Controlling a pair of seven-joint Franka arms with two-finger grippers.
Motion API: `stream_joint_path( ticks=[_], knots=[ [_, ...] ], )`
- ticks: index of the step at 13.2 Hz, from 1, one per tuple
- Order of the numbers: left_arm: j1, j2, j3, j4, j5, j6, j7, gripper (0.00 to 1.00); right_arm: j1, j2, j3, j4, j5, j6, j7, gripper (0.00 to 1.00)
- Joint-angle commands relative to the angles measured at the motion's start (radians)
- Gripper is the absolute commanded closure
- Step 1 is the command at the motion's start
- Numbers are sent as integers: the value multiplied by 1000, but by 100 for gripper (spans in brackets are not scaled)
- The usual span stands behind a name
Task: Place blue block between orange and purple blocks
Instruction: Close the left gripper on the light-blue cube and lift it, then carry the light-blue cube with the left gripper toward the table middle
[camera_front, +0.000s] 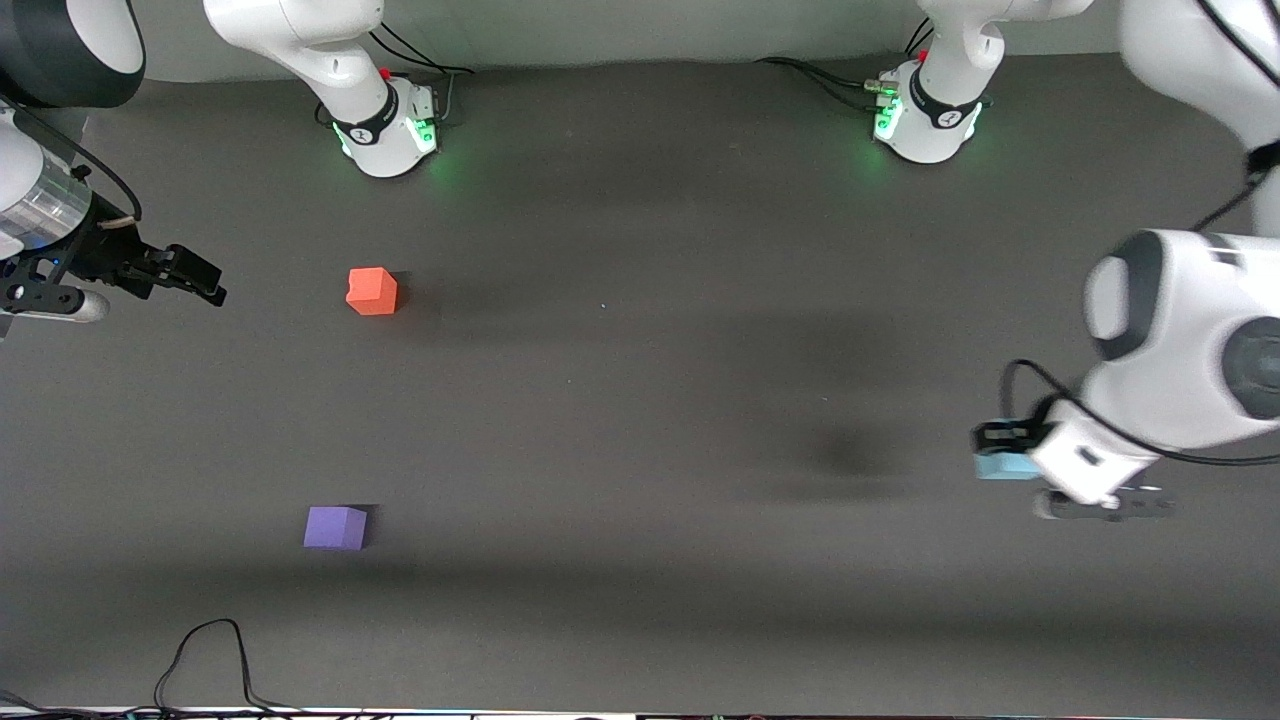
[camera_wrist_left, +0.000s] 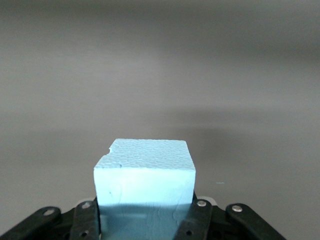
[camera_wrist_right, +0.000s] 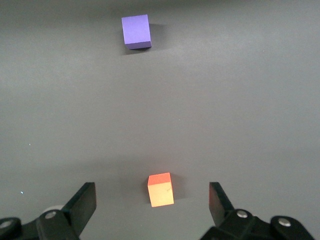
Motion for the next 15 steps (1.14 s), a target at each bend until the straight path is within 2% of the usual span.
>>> stream_joint_path(
  ticks=[1, 4, 6, 9, 11, 15],
  knots=[
    [-198, 26, 20, 91, -2, -50, -277, 57, 9, -19, -18, -15, -11, 2, -29, 0],
    [-432, 128, 21, 217, 13, -47, -534, 57, 9, -19, -18, -17, -11, 1, -29, 0],
    [-572, 217, 21, 283, 74, -27, -649, 57, 9, -21, -18, -17, -11, -2, -30, 0],
    [-719, 340, 21, 297, 102, 91, -723, 57, 9, -21, -24, -17, -11, -2, -30, 0],
    [-761, 412, 21, 297, 105, 182, -744, 57, 9, -18, -24, -17, -11, -1, -36, 0],
    [-778, 516, 20, 282, 104, 335, -755, 57, 9, -8, -24, -17, -11, 4, -35, 0]
  ],
)
